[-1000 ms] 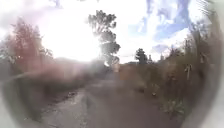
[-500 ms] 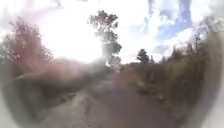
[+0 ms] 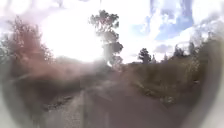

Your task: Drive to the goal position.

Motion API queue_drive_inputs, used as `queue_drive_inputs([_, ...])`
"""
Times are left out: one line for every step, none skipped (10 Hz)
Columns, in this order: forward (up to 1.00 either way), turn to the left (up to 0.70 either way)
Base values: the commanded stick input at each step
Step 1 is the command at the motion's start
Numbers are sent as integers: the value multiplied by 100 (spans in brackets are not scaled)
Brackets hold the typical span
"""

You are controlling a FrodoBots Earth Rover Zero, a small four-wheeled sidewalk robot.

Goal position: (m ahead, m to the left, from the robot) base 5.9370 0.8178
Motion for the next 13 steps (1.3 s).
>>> queue_drive_inputs([50, 1])
queue_drive_inputs([50, 1])
queue_drive_inputs([50, 1])
queue_drive_inputs([50, 1])
queue_drive_inputs([50, 1])
queue_drive_inputs([50, 1])
queue_drive_inputs([50, 1])
queue_drive_inputs([50, 1])
queue_drive_inputs([50, 1])
queue_drive_inputs([50, 1])
queue_drive_inputs([50, 1])
queue_drive_inputs([50, 1])
queue_drive_inputs([50, 1])
